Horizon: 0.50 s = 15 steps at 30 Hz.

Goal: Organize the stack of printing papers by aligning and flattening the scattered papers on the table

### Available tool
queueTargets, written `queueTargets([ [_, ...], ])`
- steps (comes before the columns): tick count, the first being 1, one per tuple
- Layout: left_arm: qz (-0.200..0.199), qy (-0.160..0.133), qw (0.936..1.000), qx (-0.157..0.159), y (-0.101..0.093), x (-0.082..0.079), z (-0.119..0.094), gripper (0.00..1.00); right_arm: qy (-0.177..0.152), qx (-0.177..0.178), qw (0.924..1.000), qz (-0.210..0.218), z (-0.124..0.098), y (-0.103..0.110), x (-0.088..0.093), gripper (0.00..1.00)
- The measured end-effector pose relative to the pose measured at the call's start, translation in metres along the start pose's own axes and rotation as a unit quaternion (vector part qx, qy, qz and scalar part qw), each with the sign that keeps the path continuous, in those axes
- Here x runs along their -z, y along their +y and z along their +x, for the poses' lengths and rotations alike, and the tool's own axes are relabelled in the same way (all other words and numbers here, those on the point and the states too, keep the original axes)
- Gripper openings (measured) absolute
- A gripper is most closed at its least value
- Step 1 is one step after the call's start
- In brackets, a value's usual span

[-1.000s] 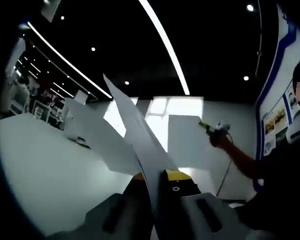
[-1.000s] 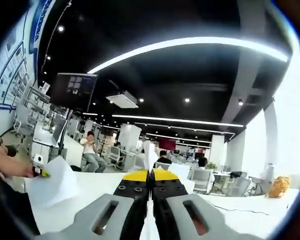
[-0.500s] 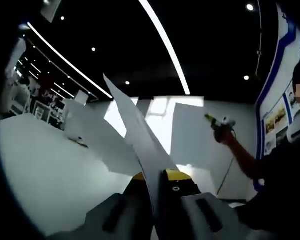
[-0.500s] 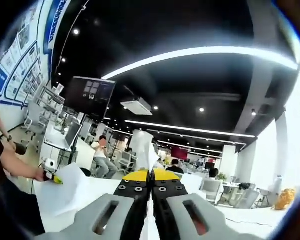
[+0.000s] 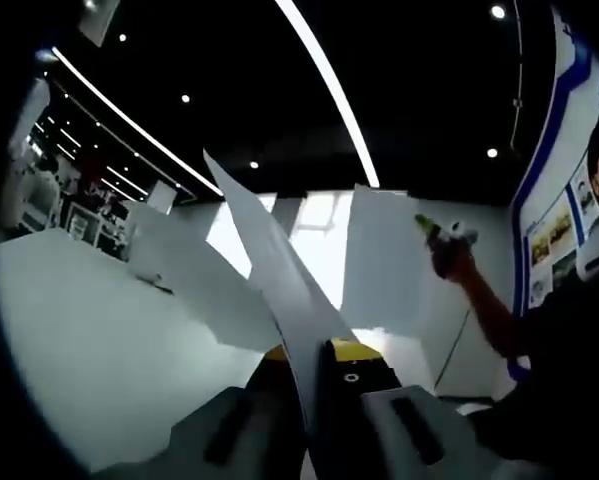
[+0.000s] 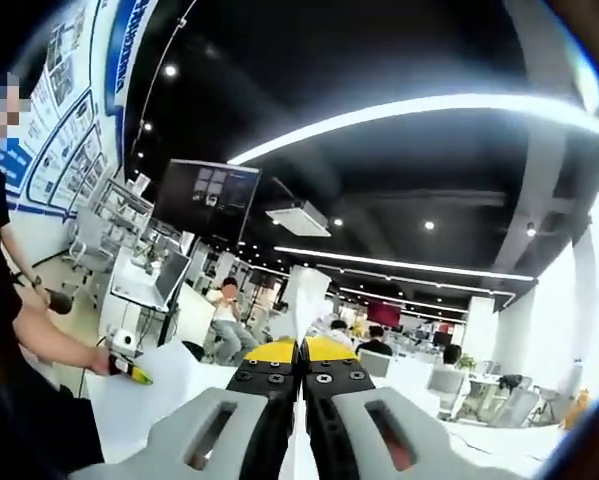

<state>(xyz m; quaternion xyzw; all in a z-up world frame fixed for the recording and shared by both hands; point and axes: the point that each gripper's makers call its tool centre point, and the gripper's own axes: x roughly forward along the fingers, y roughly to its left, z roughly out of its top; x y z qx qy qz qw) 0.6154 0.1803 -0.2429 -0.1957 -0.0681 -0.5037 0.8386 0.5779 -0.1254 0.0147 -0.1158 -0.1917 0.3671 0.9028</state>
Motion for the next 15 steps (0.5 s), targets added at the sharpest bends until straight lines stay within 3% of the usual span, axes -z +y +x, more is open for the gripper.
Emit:
queueTargets([
  [9,0.007,0.001,1.0,-0.002,0.002,0.0,0.0,0.08,-0.008,-0.032,0.9994,0.0,0.013,0.029,-0.01,0.0],
  [15,0.007,0.001,1.0,-0.003,0.001,0.001,0.0,0.08,-0.028,-0.066,0.9974,-0.004,0.017,0.06,-0.028,0.0],
])
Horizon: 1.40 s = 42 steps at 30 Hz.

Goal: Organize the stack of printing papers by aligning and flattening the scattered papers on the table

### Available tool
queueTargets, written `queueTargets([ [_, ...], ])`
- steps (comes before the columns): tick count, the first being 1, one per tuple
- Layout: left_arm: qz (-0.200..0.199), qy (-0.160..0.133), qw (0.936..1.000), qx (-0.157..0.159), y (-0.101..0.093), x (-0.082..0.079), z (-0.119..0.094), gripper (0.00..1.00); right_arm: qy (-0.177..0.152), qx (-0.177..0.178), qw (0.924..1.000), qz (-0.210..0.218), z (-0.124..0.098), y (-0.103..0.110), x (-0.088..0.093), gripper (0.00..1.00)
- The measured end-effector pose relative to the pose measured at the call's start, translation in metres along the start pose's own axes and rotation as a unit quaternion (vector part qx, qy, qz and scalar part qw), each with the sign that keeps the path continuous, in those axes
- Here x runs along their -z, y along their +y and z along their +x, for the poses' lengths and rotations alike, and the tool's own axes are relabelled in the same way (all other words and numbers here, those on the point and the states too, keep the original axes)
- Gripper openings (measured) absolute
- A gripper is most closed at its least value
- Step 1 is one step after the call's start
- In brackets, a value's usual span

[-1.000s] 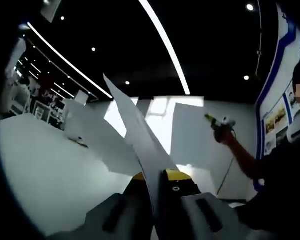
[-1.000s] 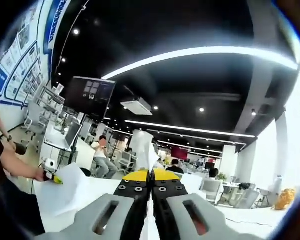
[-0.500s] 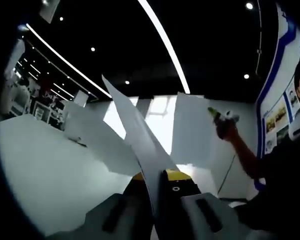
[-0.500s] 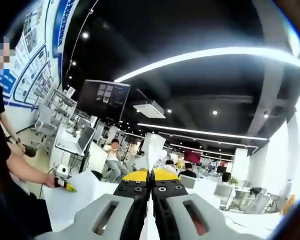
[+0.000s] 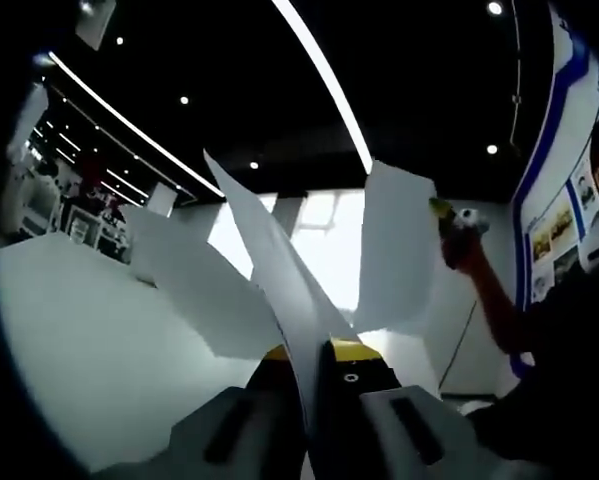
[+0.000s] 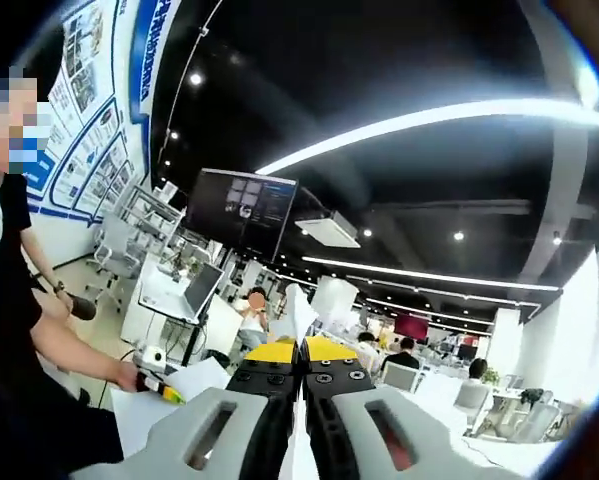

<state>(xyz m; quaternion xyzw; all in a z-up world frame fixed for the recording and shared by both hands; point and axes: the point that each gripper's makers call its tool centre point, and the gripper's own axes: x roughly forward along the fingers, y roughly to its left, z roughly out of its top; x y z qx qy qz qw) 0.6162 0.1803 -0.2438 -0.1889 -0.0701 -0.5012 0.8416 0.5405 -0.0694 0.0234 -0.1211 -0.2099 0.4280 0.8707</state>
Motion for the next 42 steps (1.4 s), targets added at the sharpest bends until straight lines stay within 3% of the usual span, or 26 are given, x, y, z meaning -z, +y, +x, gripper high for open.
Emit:
queueTargets([
  [21,0.007,-0.004,1.0,0.0,0.0,-0.001,0.001,0.07,-0.032,-0.037,0.9987,0.013,0.015,0.041,-0.021,0.0],
  [33,0.011,-0.018,0.9998,-0.006,0.002,-0.006,-0.001,0.07,-0.035,-0.048,0.9978,0.03,0.014,0.058,-0.023,0.0],
  [42,0.017,-0.028,0.9994,-0.011,0.004,-0.009,-0.002,0.07,-0.044,-0.078,0.9939,0.064,0.018,0.085,-0.018,0.0],
])
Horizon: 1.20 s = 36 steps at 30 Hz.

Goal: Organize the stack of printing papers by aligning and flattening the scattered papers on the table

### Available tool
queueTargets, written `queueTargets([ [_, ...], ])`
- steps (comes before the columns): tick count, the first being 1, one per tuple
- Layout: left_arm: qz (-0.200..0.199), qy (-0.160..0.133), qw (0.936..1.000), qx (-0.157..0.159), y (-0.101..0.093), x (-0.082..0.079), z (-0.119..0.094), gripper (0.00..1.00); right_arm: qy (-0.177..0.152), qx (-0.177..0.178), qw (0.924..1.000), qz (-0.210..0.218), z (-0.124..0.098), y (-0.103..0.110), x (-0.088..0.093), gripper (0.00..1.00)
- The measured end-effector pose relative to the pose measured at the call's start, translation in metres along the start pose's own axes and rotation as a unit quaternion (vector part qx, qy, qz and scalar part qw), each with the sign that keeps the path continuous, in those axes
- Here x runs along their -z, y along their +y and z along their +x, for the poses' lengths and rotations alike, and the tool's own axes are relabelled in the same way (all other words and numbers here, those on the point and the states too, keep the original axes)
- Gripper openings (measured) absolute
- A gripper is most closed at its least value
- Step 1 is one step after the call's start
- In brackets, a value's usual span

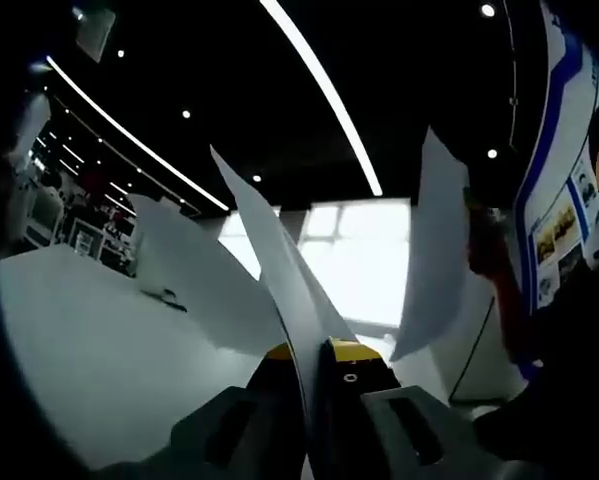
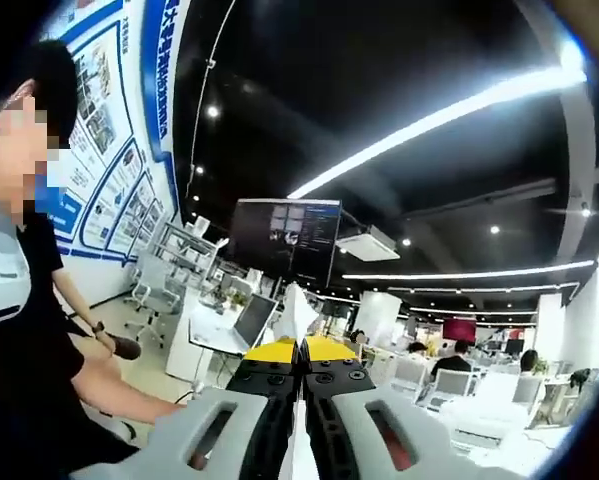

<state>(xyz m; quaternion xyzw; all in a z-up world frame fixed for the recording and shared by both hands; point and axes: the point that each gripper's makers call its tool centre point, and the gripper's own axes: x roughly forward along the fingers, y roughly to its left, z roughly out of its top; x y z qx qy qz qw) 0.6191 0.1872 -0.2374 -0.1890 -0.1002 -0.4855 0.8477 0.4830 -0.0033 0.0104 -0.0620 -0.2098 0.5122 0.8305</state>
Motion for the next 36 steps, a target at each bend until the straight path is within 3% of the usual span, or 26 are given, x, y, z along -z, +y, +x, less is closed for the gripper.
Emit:
queueTargets([
  [9,0.011,-0.004,0.9999,-0.005,0.002,-0.001,0.0,0.07,-0.026,-0.032,0.9956,0.084,0.012,0.014,0.015,0.0],
  [17,0.009,-0.019,0.9998,-0.002,0.002,-0.007,-0.002,0.07,-0.01,-0.028,0.99,0.138,0.028,0.009,0.059,0.0],
  [27,0.009,-0.028,0.9996,0.004,0.0,-0.01,-0.003,0.07,0.03,0.019,0.9804,0.194,0.037,-0.028,0.126,0.0],
  [36,-0.007,-0.031,0.9995,0.008,-0.002,-0.011,-0.003,0.07,0.052,0.054,0.9744,0.212,0.039,-0.061,0.16,0.0],
])
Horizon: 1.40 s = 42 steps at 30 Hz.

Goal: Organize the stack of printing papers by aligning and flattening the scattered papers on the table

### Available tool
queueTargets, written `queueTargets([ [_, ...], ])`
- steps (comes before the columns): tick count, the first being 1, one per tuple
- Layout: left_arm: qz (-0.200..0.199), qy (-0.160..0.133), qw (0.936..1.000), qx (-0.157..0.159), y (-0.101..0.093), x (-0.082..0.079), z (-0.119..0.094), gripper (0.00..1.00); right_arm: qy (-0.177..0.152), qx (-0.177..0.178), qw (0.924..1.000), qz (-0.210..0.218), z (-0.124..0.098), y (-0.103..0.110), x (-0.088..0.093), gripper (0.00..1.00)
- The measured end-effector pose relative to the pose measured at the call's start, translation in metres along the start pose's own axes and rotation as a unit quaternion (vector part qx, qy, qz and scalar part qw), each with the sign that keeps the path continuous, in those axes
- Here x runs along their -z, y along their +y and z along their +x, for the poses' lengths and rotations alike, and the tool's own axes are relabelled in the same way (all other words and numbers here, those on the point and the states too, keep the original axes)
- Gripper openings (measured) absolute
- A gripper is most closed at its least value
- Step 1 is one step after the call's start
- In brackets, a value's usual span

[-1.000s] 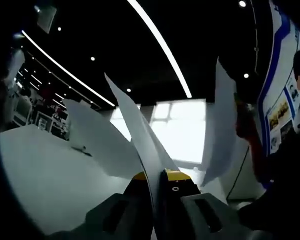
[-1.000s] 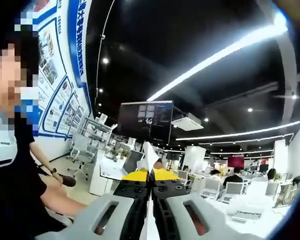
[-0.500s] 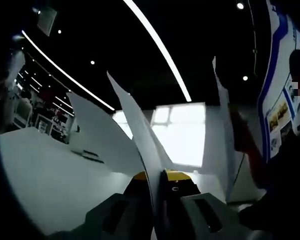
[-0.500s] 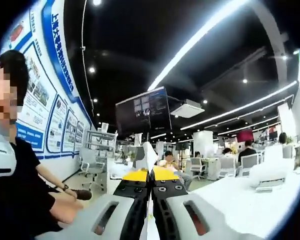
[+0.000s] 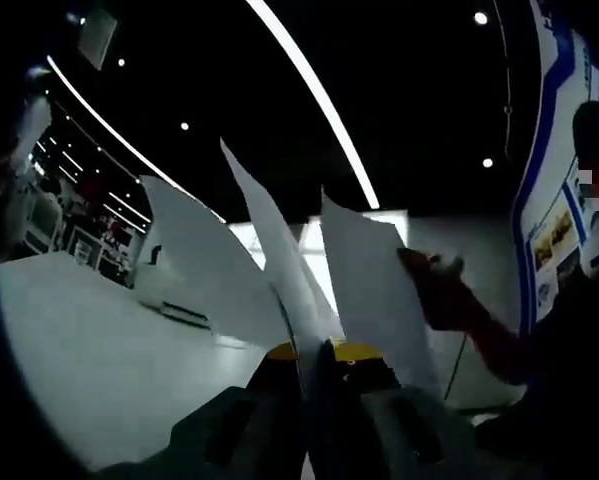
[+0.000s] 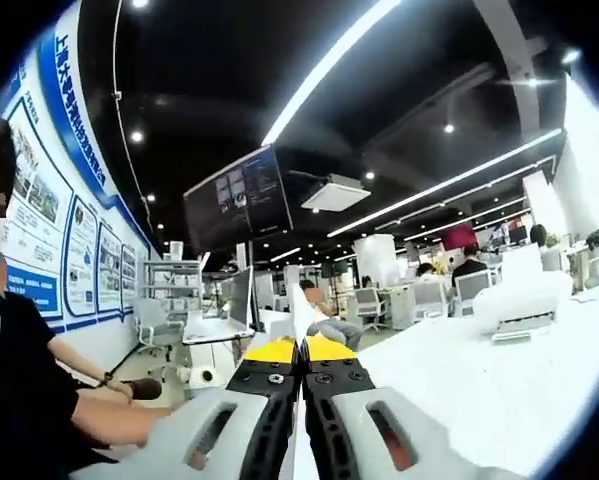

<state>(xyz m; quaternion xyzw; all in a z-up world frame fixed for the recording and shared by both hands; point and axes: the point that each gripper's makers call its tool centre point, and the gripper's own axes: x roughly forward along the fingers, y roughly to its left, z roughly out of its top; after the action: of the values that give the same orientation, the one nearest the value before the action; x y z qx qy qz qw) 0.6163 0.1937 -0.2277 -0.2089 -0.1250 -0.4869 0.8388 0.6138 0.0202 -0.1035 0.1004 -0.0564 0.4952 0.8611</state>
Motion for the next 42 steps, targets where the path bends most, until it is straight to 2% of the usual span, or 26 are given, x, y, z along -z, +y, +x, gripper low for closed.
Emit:
queueTargets([
  [7,-0.023,-0.001,0.9997,0.005,0.005,-0.002,-0.001,0.08,0.003,0.02,0.9995,0.023,0.007,-0.024,0.013,0.0],
  [13,-0.035,0.0,0.9993,0.01,0.001,0.0,0.0,0.09,0.002,0.033,0.9987,0.039,0.009,-0.03,0.027,0.0],
  [31,-0.053,0.0,0.9983,0.026,-0.007,0.0,0.002,0.15,0.0,0.038,0.9973,0.063,0.036,-0.02,0.052,0.0],
  [42,-0.06,-0.003,0.9979,0.024,-0.005,-0.001,0.002,0.19,0.003,0.035,0.9961,0.08,0.049,-0.016,0.063,0.0],
])
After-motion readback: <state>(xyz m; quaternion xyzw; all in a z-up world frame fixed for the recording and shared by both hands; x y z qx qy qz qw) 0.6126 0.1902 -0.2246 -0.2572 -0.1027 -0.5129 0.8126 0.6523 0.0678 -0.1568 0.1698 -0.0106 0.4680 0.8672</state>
